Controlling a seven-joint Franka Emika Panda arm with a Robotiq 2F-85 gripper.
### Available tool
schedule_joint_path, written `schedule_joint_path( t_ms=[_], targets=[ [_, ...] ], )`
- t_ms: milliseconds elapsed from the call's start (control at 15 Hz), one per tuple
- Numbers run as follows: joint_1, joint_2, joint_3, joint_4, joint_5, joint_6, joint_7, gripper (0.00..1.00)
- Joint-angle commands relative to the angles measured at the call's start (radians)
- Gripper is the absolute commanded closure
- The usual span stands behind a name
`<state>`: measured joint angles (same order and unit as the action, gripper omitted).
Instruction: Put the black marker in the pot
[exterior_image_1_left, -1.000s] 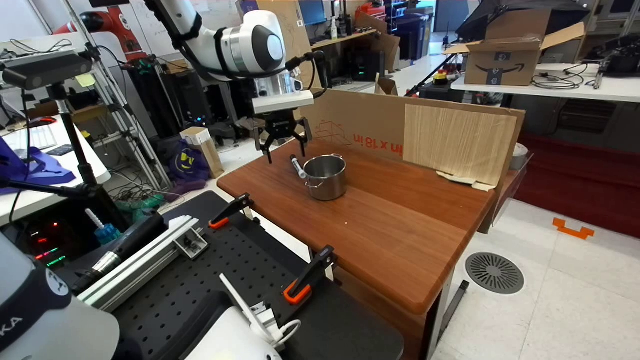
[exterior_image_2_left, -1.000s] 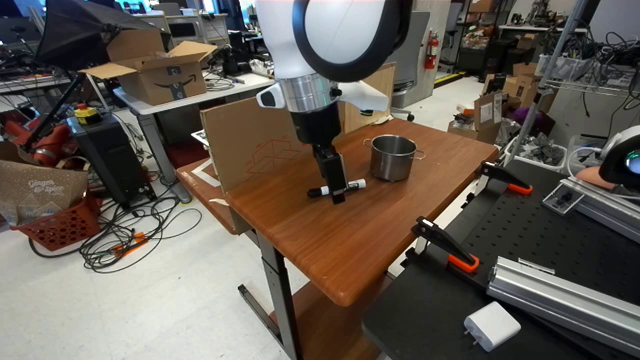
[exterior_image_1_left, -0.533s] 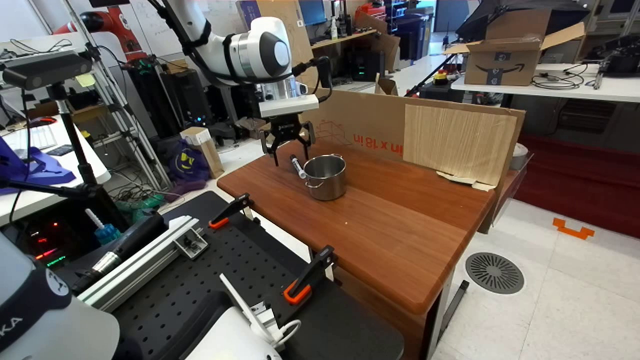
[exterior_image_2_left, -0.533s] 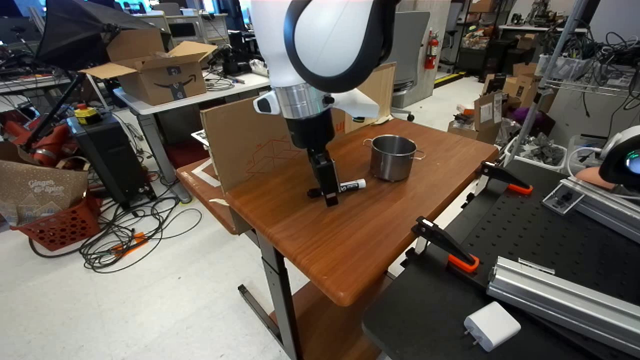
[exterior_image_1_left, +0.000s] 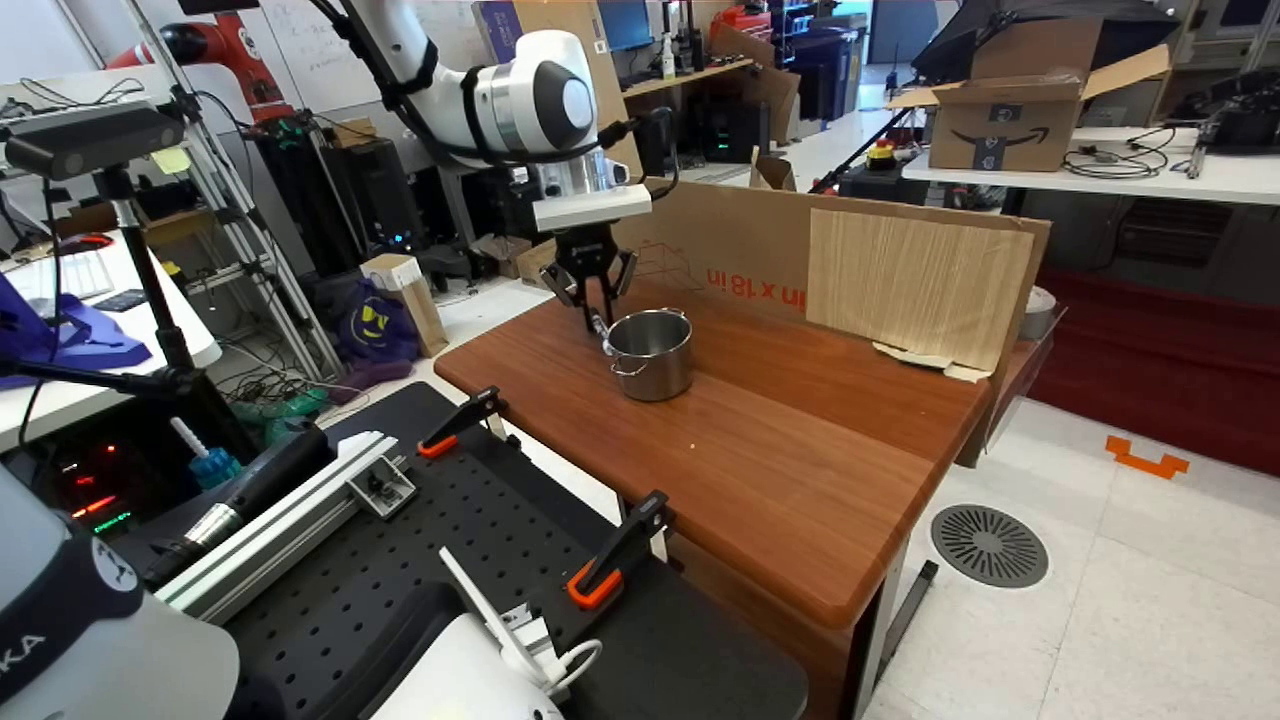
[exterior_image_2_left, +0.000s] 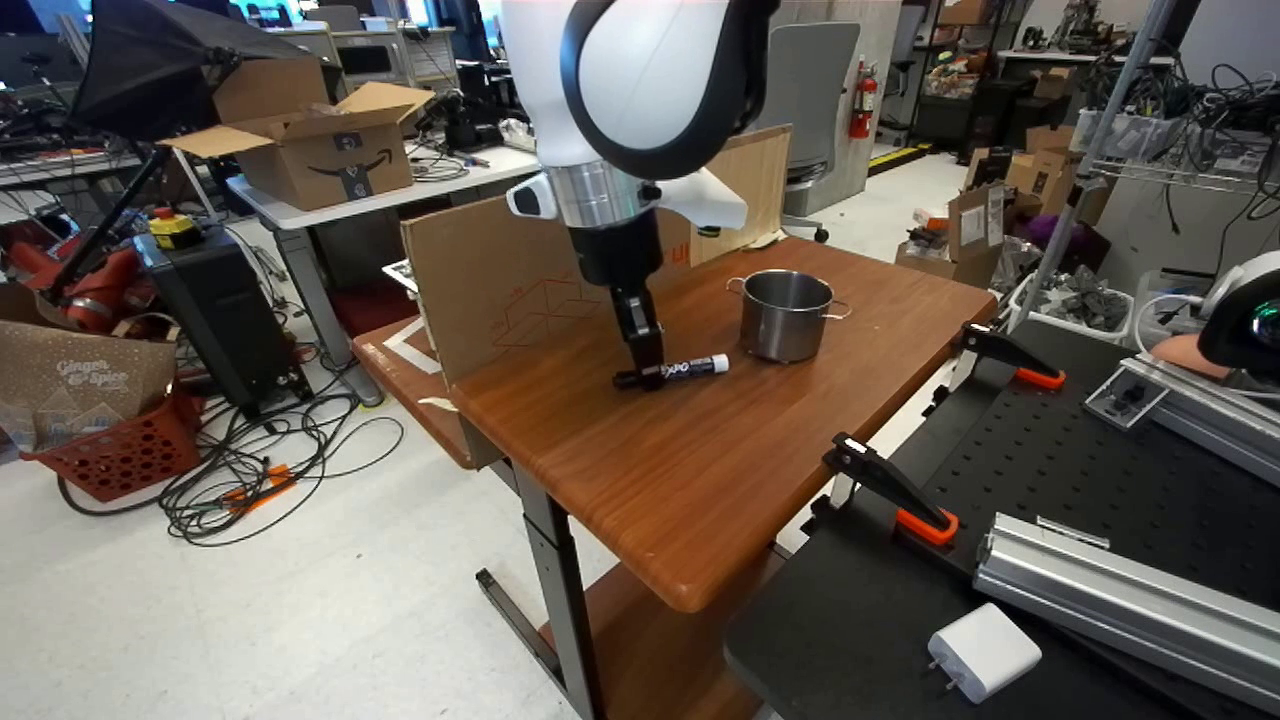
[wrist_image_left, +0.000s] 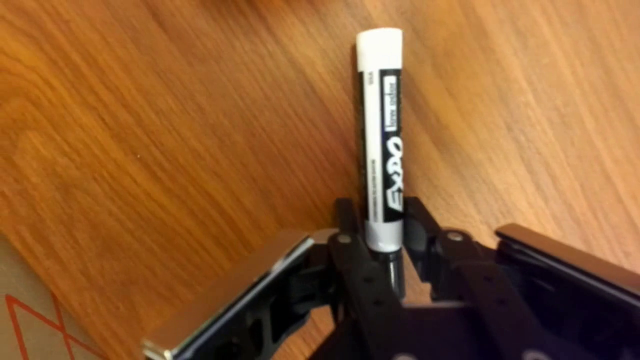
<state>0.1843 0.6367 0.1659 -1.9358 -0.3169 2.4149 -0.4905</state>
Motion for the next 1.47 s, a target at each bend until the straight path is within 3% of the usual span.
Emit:
schedule_joint_path(
  t_ms=[0, 600, 1067, 1200, 1400],
  targets=[
    [0.007, 0.020, -0.004, 0.034, -0.029, -0.034, 0.000, 0.99],
    [0.001, -0.057, 0.033, -0.042, -0.027, 0.031, -0.011, 0.95],
    [-0.049, -0.232, 0.087, -0.190, 0.014, 0.184, -0.075, 0.95],
    [-0.077, -0.282, 0.110, -0.244, 0.044, 0.251, -0.119, 0.95],
    [-0.162, -0.336, 0.186, -0.316, 0.191, 0.338, -0.282, 0.95]
  ],
)
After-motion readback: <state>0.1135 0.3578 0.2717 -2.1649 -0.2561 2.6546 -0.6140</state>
